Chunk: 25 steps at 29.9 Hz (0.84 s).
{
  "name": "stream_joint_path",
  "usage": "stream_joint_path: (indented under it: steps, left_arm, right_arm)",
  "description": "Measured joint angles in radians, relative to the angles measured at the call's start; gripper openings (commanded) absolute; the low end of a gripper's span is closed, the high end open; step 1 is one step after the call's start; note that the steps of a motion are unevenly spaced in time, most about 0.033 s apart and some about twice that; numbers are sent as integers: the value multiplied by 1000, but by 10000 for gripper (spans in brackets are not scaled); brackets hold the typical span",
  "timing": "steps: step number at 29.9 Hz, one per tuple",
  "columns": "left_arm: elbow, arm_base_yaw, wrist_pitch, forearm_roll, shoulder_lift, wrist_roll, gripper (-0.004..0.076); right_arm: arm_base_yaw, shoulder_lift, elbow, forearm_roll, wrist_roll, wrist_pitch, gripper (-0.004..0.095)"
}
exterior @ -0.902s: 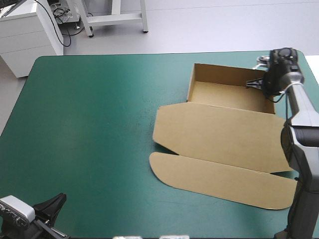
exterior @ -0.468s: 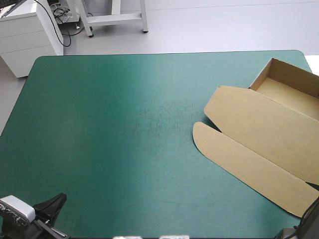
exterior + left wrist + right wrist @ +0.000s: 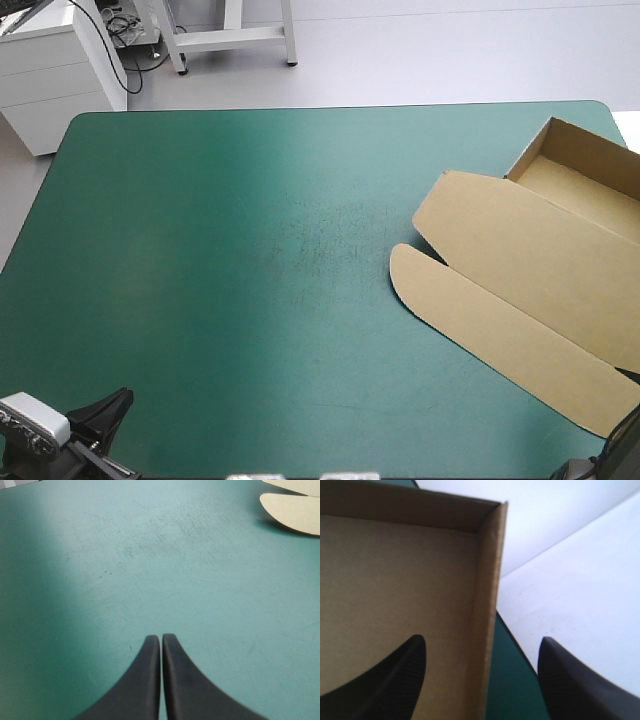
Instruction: Fold the box
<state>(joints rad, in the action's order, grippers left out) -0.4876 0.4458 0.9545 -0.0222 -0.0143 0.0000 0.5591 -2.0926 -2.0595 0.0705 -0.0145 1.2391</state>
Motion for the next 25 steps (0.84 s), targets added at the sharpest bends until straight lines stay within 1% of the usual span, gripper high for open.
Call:
stream_joint_path:
  steps: [6, 9, 11, 13, 16, 18, 20, 22, 25]
  left_arm:
    - [0, 0, 0, 0, 0, 0, -8]
    - [0, 0, 0, 0, 0, 0, -8]
    - [0, 0, 0, 0, 0, 0, -8]
    - [0, 0, 0, 0, 0, 0, -8]
    - [0, 0, 0, 0, 0, 0, -8]
    - [0, 0, 0, 0, 0, 0, -8]
    - [0, 0, 0, 0, 0, 0, -8]
    - [0, 0, 0, 0, 0, 0, -8]
    - [0, 0, 0, 0, 0, 0, -8]
  right_arm:
    - [0, 144, -16, 13, -21, 2, 659]
    - [0, 236, -23, -12, -24, 6, 603]
    - [0, 309, -23, -70, -51, 7, 562]
    - [-1, 375, -24, -158, -91, 7, 535]
    - [-18, 483, -25, -287, -142, 7, 535]
    - [-54, 552, -27, -342, -171, 7, 534]
    - [-113, 611, -29, -363, -188, 7, 535]
    - [-189, 669, -27, -371, -196, 7, 535]
    - [-350, 766, 2, -378, -204, 7, 534]
